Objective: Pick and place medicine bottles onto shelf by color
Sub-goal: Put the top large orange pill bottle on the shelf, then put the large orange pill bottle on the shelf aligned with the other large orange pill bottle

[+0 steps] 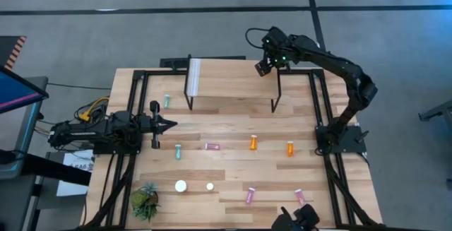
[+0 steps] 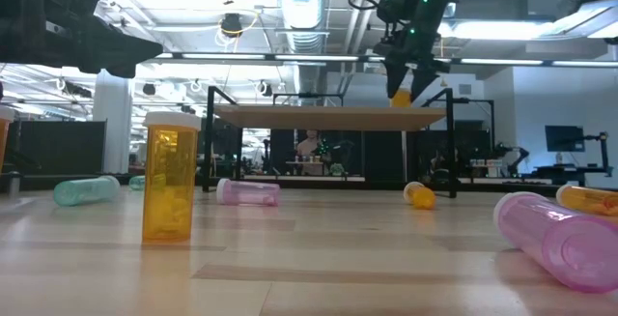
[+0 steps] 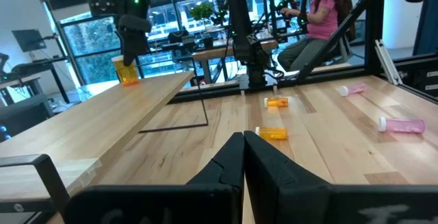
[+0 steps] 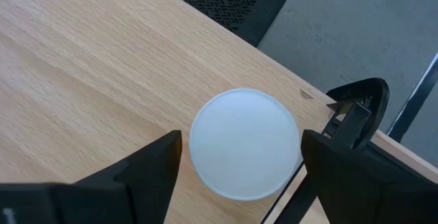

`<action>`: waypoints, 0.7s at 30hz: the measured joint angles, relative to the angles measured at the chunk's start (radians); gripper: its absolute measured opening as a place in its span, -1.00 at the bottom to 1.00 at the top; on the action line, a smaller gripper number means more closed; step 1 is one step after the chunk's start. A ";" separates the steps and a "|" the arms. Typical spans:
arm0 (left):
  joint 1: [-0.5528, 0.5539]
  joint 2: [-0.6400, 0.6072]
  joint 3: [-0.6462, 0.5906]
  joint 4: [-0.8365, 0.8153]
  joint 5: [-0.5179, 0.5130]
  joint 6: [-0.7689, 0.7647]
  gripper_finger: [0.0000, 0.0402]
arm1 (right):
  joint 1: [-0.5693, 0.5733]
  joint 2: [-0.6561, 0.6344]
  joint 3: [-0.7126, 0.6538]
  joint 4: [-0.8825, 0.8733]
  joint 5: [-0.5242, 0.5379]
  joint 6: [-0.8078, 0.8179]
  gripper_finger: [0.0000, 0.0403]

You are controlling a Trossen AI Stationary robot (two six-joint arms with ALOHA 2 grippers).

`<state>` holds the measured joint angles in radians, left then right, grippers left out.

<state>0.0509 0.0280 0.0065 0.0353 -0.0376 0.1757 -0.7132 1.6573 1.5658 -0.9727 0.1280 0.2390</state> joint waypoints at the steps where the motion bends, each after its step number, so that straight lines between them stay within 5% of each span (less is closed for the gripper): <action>1: 0.000 0.000 0.000 0.000 0.000 0.000 -1.00 | 0.000 -0.001 0.000 -0.004 0.000 0.000 0.63; 21: 0.000 0.000 0.000 0.000 0.000 0.000 -1.00 | 0.050 -0.263 0.002 -0.038 0.005 0.000 0.75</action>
<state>0.0510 0.0280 0.0064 0.0353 -0.0376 0.1754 -0.6633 1.3948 1.5681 -1.0107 0.1333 0.2390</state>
